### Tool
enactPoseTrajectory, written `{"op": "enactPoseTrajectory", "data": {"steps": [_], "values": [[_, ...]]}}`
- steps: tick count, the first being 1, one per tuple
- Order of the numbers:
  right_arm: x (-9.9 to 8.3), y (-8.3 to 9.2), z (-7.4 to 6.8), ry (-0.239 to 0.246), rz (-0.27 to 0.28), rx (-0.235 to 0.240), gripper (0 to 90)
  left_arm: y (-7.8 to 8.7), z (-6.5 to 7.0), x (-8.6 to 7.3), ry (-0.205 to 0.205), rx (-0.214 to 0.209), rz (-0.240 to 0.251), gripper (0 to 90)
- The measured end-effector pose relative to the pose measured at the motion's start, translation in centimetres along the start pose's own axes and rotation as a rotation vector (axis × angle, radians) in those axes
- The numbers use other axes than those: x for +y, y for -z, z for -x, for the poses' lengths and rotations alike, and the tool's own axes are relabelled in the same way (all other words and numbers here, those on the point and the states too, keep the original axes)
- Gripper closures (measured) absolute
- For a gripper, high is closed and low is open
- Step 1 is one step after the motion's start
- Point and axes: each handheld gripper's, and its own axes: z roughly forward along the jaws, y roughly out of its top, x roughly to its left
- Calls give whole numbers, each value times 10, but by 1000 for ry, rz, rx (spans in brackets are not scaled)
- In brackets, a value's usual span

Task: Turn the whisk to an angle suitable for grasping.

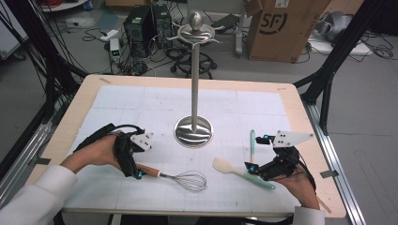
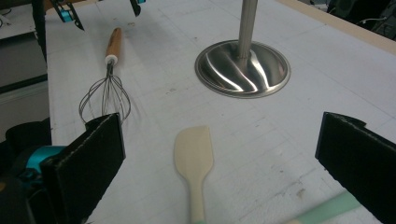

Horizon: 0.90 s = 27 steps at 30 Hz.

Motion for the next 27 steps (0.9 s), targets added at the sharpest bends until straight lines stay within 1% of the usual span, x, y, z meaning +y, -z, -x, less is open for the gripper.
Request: {"op": "enactPoseTrajectory", "data": {"steps": [1,2,4,7,8,9,10,11,13,14,15,17,18,19,20,23,24,27], "values": [[0,0,0,2,1,-1,2,0,0,0,0,0,0,87],[0,0,0,3,1,-1,2,-5,0,1,-17,-6,-12,96],[0,0,0,2,2,-1,2,-7,0,1,-18,-9,-14,116],[0,0,0,1,0,1,2,-13,-1,-1,-23,-26,-32,139],[0,0,0,3,1,1,2,-14,-1,-2,-22,-32,-34,178],[0,0,0,3,1,1,2,-15,-2,-4,-22,-34,-36,178],[0,1,0,0,1,1,2,-16,-2,-6,-26,-43,-41,223],[0,1,0,0,1,1,2,-16,-2,-6,-29,-48,-49,237],[0,1,0,-1,2,1,2,-16,-3,-6,-34,-55,-51,268],[0,1,0,0,2,2,2,-16,-2,-6,-30,-58,-46,280],[0,1,0,0,2,2,2,-17,-2,-5,-42,-58,-46,291],[0,0,0,1,-1,0,2,-18,0,-3,-52,-67,-44,314],[0,0,0,-1,-1,1,2,-20,1,-3,-62,-71,-49,334],[0,0,0,-1,-1,1,2,-22,2,-2,-62,-78,-56,334],[0,-1,0,3,0,1,2,-25,2,-2,-73,-83,-76,365],[0,-1,0,1,-2,3,2,-27,2,-1,-72,-86,-85,409],[0,-1,0,3,-4,3,2,-28,3,0,-87,-91,-87,421],[0,-1,0,4,0,0,2,-30,4,0,-86,-94,-93,479]]}}
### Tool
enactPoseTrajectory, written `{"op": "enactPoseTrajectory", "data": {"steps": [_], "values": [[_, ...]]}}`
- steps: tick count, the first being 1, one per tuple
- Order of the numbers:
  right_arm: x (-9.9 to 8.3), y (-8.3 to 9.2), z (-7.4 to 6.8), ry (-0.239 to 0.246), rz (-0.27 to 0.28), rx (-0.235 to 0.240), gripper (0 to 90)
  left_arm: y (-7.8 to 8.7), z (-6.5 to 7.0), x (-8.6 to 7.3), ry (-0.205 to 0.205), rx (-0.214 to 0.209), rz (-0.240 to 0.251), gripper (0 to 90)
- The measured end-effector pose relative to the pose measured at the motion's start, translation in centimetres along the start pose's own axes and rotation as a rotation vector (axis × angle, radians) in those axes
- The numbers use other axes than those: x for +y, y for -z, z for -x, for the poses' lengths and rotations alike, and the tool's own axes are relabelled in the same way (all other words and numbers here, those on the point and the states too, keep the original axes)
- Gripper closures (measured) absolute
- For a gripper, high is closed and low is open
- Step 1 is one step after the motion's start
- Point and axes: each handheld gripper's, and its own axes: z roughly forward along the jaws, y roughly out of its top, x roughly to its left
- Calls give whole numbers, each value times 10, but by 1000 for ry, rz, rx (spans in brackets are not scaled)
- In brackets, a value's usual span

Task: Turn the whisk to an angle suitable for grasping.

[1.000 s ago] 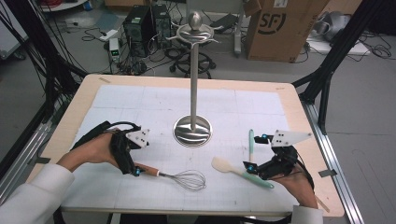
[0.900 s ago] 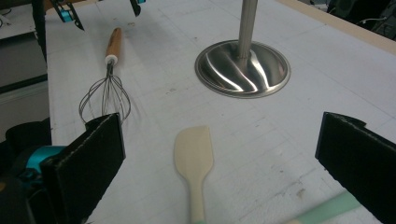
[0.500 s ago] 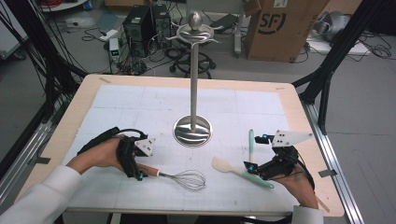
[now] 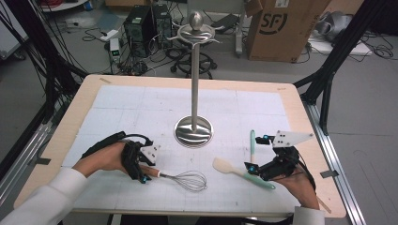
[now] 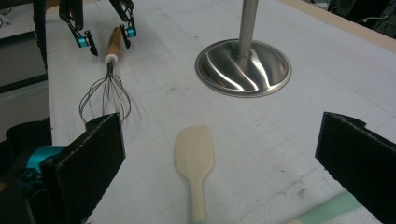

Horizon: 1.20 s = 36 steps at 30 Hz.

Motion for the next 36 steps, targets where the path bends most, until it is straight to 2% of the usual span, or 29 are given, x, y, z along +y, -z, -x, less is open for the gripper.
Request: {"op": "enactPoseTrajectory", "data": {"steps": [3,7,10,12,19,25,28,30,36], "values": [[0,0,0,-6,0,3,2,-2,1,1,-17,1,-14,529],[0,0,0,-4,1,5,2,-5,2,2,-33,28,-29,636],[0,0,0,-4,0,4,2,-4,3,2,-47,20,-30,659],[0,0,0,-4,0,3,2,-4,4,2,-73,20,-34,676],[0,0,0,-2,4,4,2,-2,3,1,-41,10,-36,695],[0,2,0,-3,10,6,2,12,2,-1,-13,49,23,698],[0,2,0,-4,11,11,2,22,2,-3,18,69,65,701],[0,2,0,0,8,9,2,29,2,-3,34,68,92,702],[4,6,-2,10,22,9,2,48,4,5,38,107,160,704]]}}
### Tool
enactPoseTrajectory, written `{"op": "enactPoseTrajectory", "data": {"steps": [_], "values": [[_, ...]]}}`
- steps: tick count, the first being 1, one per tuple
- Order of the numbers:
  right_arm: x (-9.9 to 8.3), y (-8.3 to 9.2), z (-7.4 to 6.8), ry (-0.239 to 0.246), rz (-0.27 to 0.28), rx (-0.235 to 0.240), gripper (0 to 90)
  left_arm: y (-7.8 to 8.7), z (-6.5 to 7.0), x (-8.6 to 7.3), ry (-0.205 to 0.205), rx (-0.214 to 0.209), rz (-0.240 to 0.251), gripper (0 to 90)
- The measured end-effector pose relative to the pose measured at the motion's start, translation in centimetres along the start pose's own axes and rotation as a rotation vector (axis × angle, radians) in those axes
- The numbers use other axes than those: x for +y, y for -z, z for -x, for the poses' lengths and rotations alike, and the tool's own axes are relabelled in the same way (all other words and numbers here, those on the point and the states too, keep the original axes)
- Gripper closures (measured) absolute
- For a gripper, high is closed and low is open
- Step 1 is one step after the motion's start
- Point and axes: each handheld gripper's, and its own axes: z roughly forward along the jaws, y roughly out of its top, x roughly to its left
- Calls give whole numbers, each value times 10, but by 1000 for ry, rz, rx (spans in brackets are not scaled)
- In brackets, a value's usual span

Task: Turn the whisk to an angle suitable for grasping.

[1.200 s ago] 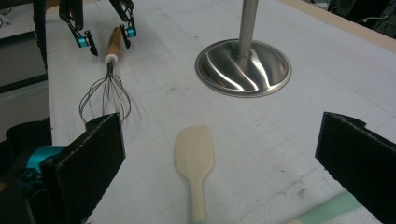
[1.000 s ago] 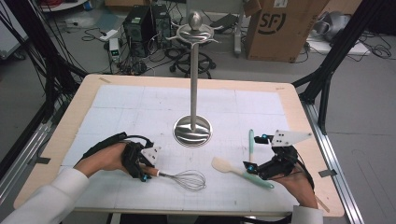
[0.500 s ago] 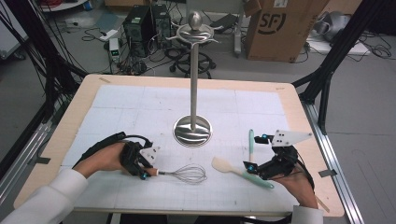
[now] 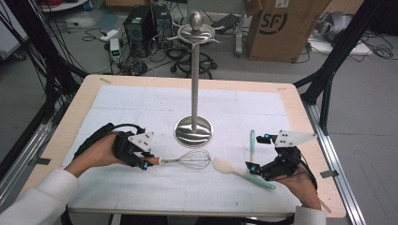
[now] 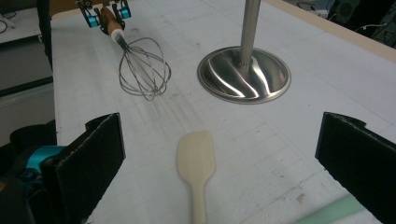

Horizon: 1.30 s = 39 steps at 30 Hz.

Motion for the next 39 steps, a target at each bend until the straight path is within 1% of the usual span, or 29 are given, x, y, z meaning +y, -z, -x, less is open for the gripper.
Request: {"op": "enactPoseTrajectory", "data": {"steps": [1,2,4,5,6,7,9,10,12,13,14,15,16,17,18,21,23,24,25,27,31,32,33,36,38,39], "values": [[1,1,0,1,6,2,2,3,0,2,8,3,12,705],[1,1,0,1,6,2,2,5,0,5,8,5,26,705],[3,4,-2,19,14,21,2,10,0,11,5,11,44,705],[3,4,-2,19,14,21,2,11,0,13,6,20,51,705],[4,5,-3,21,16,24,2,13,-1,16,15,16,57,705],[6,7,-4,34,27,33,2,15,-1,19,11,26,64,706],[6,8,-5,36,26,33,2,16,-1,24,22,21,80,705],[8,11,-7,47,29,32,2,17,-2,27,22,24,92,705],[9,13,-7,52,30,34,2,16,-3,31,16,21,102,706],[9,13,-7,52,30,34,2,16,-3,34,27,21,109,706],[10,14,-8,54,31,33,2,15,-4,37,15,11,106,706],[10,15,-8,58,31,34,2,14,-4,40,13,13,108,705],[11,16,-9,57,35,32,2,12,-4,44,9,4,109,705],[12,19,-10,67,40,38,2,10,-5,48,1,0,114,705],[12,20,-10,76,45,38,2,8,-5,50,2,-2,119,705],[14,24,-11,86,60,45,2,1,-6,59,1,-30,131,705],[14,25,-12,86,60,47,2,-7,-6,65,-1,-40,136,705],[14,26,-12,90,58,40,2,-12,-7,69,-8,-50,128,705],[14,26,-12,90,58,40,2,-15,-7,71,-16,-51,124,705],[14,26,-12,89,54,46,2,-23,-8,76,-19,-62,125,705],[14,24,-12,92,32,59,2,-36,-10,86,-23,-68,125,705],[15,22,-12,93,26,59,2,-40,-11,88,-20,-82,131,705],[15,22,-12,93,26,59,2,-43,-12,90,-23,-81,136,705],[16,20,-12,92,15,53,2,-54,-14,96,-25,-87,138,705],[17,22,-11,95,24,42,2,-62,-15,101,-25,-96,145,705],[17,22,-11,95,24,42,2,-65,-16,103,-35,-99,143,705]]}}
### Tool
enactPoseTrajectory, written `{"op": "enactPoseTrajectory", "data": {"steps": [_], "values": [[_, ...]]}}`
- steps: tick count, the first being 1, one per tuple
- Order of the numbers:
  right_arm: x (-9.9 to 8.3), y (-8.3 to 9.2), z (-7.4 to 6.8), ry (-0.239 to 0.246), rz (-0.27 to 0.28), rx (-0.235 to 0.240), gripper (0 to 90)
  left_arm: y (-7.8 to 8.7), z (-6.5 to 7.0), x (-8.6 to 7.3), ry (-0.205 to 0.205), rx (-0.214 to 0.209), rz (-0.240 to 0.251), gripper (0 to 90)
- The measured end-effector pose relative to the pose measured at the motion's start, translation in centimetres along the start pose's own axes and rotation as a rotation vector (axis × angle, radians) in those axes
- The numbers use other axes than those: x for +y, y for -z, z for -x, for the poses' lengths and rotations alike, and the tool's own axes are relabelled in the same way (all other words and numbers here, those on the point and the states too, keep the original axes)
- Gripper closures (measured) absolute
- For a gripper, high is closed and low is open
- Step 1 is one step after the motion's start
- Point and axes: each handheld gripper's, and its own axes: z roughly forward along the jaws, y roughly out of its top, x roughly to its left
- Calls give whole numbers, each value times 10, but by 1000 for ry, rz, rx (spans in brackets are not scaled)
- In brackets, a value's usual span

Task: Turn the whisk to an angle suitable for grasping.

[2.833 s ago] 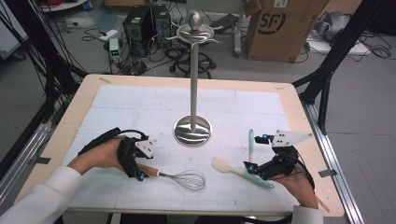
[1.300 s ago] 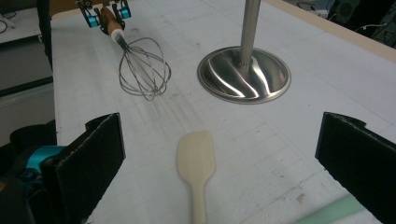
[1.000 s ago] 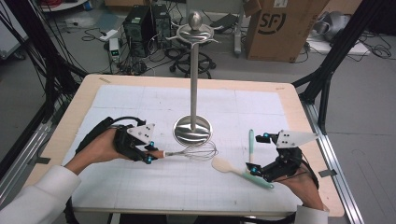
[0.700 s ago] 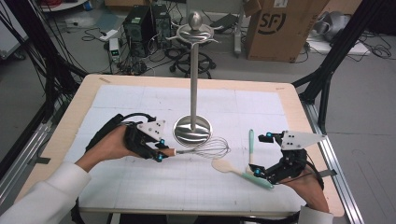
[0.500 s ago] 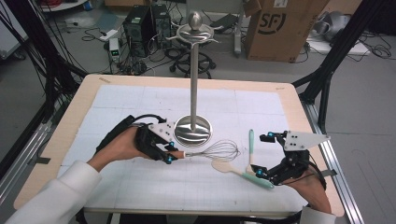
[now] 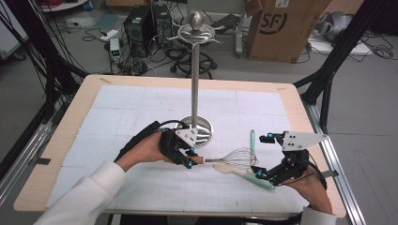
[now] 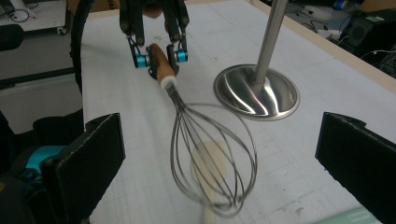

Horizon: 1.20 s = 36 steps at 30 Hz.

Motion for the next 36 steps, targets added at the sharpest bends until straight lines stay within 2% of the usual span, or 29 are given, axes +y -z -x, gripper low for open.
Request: {"op": "enactPoseTrajectory", "data": {"steps": [5,8,10,13,16,26,30,34,35,36], "values": [[-1,2,1,-4,-1,-2,2,-19,-6,7,-7,-13,3,705],[-1,1,1,-6,-3,-1,2,-31,-10,9,-9,-19,24,705],[-1,-2,1,-5,-4,4,2,-38,-12,10,4,-26,36,704],[-1,-3,1,-9,-11,7,2,-47,-15,10,2,-34,43,704],[-2,-4,1,-11,-13,6,2,-56,-17,10,10,-38,38,704],[-3,-5,2,-14,-10,2,2,-71,-19,8,43,-40,3,704],[-3,-6,1,-17,-16,5,2,-74,-18,7,36,-41,-13,703],[-3,-6,2,-22,-13,-1,2,-75,-17,7,29,-20,-38,699],[-4,-6,2,-24,-11,-3,2,-74,-18,7,34,-18,-38,693],[-4,-5,2,-29,-13,1,2,-72,-18,7,44,-18,-16,654]]}}
